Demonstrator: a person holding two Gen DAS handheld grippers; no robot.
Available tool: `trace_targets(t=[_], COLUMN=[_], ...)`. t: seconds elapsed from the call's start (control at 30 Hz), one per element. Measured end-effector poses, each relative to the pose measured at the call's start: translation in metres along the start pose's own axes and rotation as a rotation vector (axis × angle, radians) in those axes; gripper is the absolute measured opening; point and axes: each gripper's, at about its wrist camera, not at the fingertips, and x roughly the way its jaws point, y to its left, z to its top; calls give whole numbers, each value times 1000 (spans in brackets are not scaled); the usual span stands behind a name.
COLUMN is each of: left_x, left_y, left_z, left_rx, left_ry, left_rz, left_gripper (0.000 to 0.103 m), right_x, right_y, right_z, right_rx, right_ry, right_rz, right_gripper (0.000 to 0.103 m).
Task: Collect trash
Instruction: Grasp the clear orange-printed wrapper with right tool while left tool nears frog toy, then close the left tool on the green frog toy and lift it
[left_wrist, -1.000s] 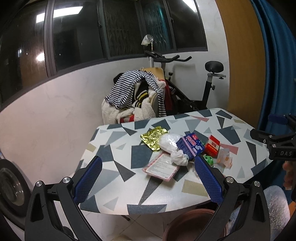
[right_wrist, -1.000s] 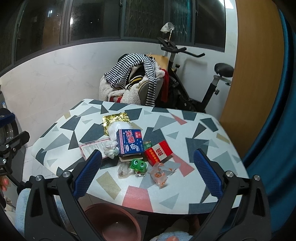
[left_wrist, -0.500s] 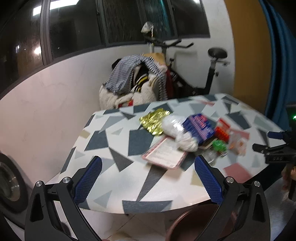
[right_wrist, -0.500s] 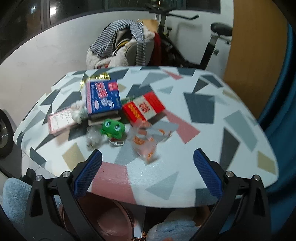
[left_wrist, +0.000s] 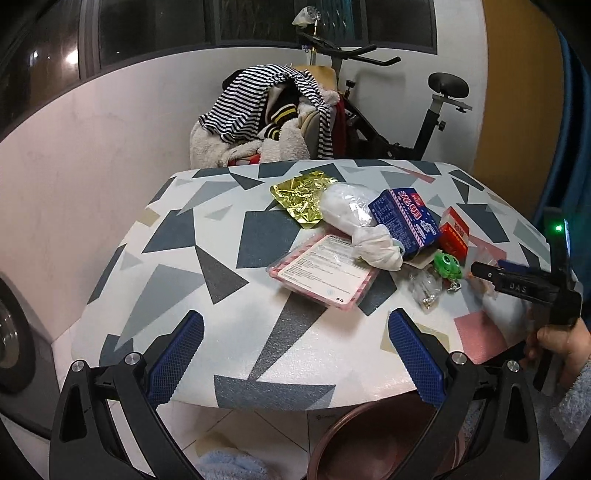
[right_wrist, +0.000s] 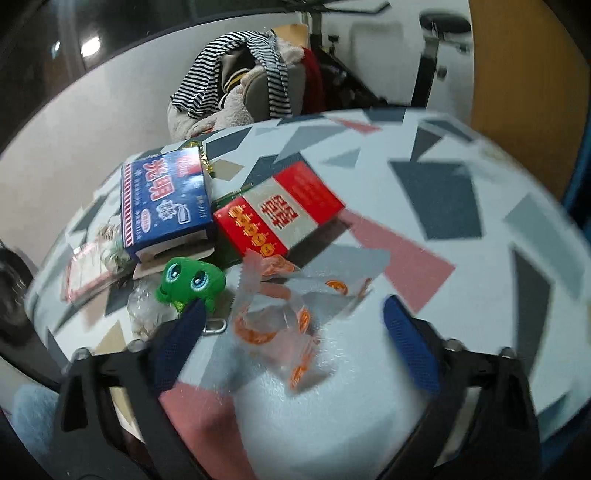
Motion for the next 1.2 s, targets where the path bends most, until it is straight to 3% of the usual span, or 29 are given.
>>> trace_targets(t=[0.1, 0.23, 0.47, 0.63, 0.8, 1.03, 1.2], left_x=[3, 7, 16, 28, 40, 67, 84], left_y=[2, 3, -3, -15, -38, -66, -88], left_z=[0, -2, -4, 0, 4, 9, 17], left_rx=[-15, -48, -71, -99, -51, -89, -127], left_ry=[3, 19, 60, 98, 118, 181, 212], left_rz=[-2, -27, -83, -167, -186, -319, -377], left_gripper=[97, 95, 84, 69, 58, 45, 41], right_x=[-4, -17, -23, -21, -19, -26, -32], right_y=[-2, 8, 23, 29, 23, 8, -1], right_z=[-5, -17, -36, -37, -34, -30, -31], right_rx=[2, -55, -118, -144, -115, -64, -40], right_ry=[-21, -88, -125, -140, -138, -158, -170], right_rz=[69, 117, 125, 116, 141, 156, 161], right_gripper=[37, 31, 31, 31, 31, 31, 31])
